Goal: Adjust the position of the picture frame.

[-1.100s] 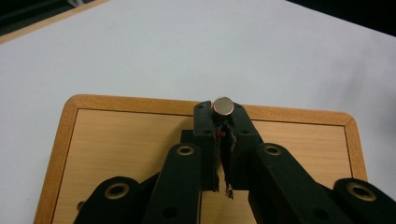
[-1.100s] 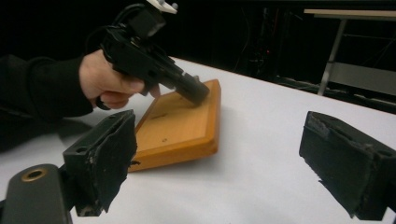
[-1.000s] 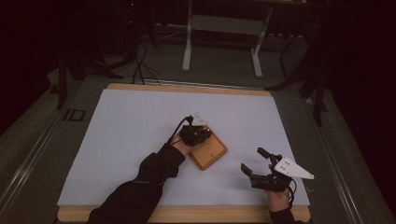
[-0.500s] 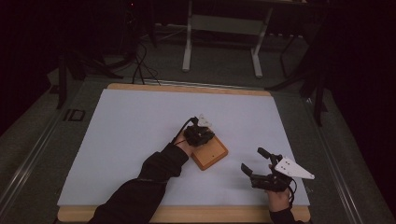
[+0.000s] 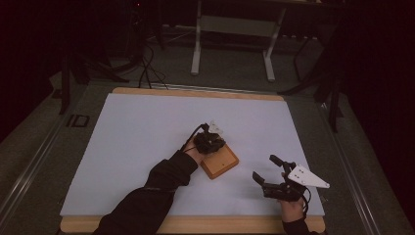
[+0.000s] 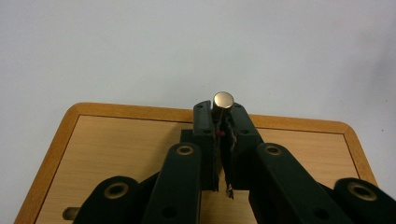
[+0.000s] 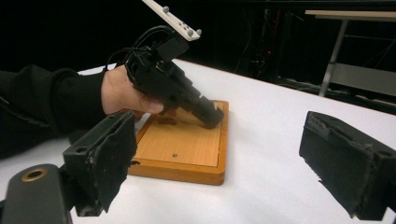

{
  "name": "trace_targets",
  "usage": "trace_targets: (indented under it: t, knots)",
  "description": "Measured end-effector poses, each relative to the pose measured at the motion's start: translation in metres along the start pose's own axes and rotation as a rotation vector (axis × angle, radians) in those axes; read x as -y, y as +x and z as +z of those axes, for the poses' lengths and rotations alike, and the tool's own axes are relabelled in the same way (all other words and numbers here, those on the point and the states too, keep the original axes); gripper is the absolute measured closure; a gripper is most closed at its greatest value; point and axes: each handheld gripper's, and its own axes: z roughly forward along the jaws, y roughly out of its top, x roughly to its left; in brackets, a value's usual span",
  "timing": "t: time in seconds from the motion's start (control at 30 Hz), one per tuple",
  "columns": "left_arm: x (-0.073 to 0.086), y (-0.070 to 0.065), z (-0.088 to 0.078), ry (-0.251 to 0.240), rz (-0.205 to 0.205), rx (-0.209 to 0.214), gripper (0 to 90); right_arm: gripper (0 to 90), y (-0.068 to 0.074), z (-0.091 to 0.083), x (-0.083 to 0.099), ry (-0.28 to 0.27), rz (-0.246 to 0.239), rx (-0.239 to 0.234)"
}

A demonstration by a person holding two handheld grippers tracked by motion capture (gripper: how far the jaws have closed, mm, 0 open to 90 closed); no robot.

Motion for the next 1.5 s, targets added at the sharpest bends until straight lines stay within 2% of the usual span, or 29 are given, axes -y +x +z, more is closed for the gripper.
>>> trace_targets:
  t: [0.1,0.13,0.23,0.3,0.33,0.37,0.43,0.5,0.57,0.6,0.67,0.83,0.97,1.13,1.17,1.23,1.27,1.43,1.5]
  knots:
    - [0.0,0.001,-0.002,-0.006,0.009,0.008,80.7,10.6,0.0,0.0,0.0,0.002,0.0,0.0]
    - [-0.001,0.003,-0.011,-0.027,0.011,0.026,80.7,10.6,0.0,0.0,0.0,0.002,0.0,0.0]
    - [-0.002,0.005,-0.025,-0.043,0.012,0.029,77.6,10.6,0.0,0.001,0.0,0.006,0.001,-0.001]
    - [-0.002,0.005,-0.036,-0.047,0.015,0.018,76.1,10.6,0.001,0.001,0.0,0.004,-0.001,-0.001]
    - [-0.002,0.005,-0.036,-0.047,0.015,0.018,76.1,10.6,0.001,0.001,0.0,0.004,-0.001,-0.001]
    - [-0.001,0.006,-0.048,-0.056,0.029,0.007,76.1,10.6,0.001,0.0,0.0,0.002,-0.005,-0.001]
    - [-0.001,0.009,-0.056,-0.062,0.048,-0.015,76.3,10.6,0.001,0.0,0.0,0.003,-0.005,0.002]
    - [-0.001,0.015,-0.06,-0.068,0.024,-0.02,77.2,10.6,0.001,0.001,0.0,0.009,-0.002,0.0]
    - [-0.001,0.018,-0.06,-0.07,0.018,-0.027,77.2,10.6,0.002,0.002,0.0,0.01,-0.005,-0.001]
    - [-0.002,0.024,-0.058,-0.07,0.004,-0.022,80.1,10.6,0.003,0.002,0.0,0.011,-0.008,-0.001]
    - [-0.002,0.026,-0.055,-0.071,-0.005,-0.025,80.1,10.6,0.003,0.002,0.0,0.011,-0.009,-0.002]
    - [-0.004,0.034,-0.04,-0.055,-0.023,-0.021,88.7,10.6,0.001,0.002,0.001,0.01,0.001,-0.001]
    - [-0.009,0.04,-0.03,-0.057,-0.036,-0.034,89.7,10.6,0.001,0.001,0.001,0.01,0.0,0.0]
    - [-0.02,0.044,-0.015,-0.034,-0.014,-0.035,90.0,10.6,0.0,0.0,0.001,0.007,0.005,0.001]
    - [-0.024,0.045,-0.009,-0.019,0.005,-0.04,90.0,10.6,0.0,0.0,0.001,0.007,0.007,0.001]
    - [-0.029,0.046,-0.002,-0.014,0.002,-0.028,90.0,10.6,0.0,0.0,0.001,0.007,0.007,0.0]
    - [-0.031,0.046,0.0,-0.01,0.005,-0.035,90.0,10.6,0.0,0.0,0.001,0.006,0.009,-0.001]
    - [-0.035,0.046,0.015,0.031,0.034,-0.03,90.0,10.6,-0.002,-0.001,0.001,0.0,0.012,-0.001]
    - [-0.035,0.049,0.02,0.049,0.03,-0.031,90.0,10.6,-0.002,-0.001,0.001,0.001,0.015,0.0]
